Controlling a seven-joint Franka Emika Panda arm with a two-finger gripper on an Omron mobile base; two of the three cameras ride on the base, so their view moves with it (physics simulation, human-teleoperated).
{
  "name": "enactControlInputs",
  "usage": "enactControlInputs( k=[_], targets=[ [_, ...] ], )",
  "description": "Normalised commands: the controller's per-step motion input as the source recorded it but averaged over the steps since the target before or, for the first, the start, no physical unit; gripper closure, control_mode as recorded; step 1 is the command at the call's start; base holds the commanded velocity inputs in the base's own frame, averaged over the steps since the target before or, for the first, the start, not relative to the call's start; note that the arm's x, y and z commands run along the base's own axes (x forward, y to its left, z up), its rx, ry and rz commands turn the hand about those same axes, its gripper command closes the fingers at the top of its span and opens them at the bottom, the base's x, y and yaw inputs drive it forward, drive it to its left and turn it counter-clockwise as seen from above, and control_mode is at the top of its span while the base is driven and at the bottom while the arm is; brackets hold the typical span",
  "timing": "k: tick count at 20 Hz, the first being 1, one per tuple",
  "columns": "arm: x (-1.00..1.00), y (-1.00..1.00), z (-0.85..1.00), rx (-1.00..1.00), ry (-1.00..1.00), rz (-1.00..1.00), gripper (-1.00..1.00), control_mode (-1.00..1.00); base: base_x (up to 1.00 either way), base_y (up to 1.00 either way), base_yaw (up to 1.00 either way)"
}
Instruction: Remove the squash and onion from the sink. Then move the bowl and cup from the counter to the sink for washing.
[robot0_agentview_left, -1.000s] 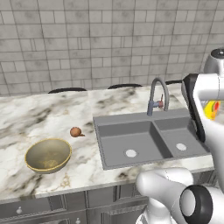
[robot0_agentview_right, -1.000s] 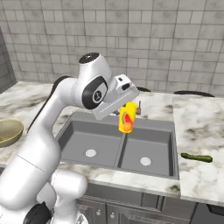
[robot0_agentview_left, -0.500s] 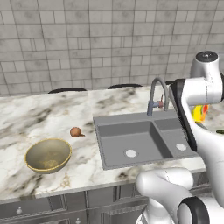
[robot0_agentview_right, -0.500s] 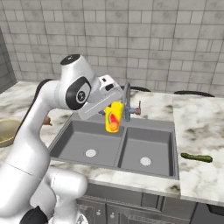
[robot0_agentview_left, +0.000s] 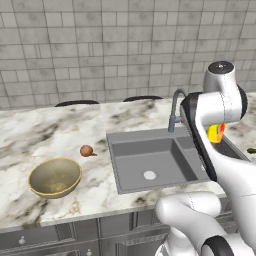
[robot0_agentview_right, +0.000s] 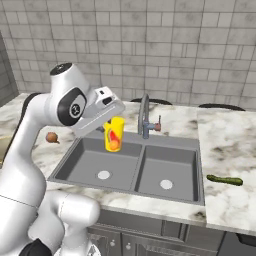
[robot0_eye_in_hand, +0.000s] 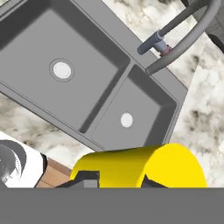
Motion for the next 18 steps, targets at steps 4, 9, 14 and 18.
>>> enactControlInputs(
  k=[4, 9, 14, 18],
  targets=[
    [-0.06, 0.44, -0.05, 0.03, 0.00, 0.00, 1.00, -1.00, 0.00, 0.00, 0.00],
    [-0.03, 0.45, -0.08, 0.04, -0.04, 0.00, 1.00, -1.00, 0.00, 0.00, 0.00],
    [0.00, 0.43, -0.10, 0.06, -0.03, 0.00, 1.00, -1.00, 0.00, 0.00, 0.00],
    [0.00, 0.44, -0.11, 0.05, -0.02, 0.00, 1.00, -1.00, 0.00, 0.00, 0.00]
  ],
)
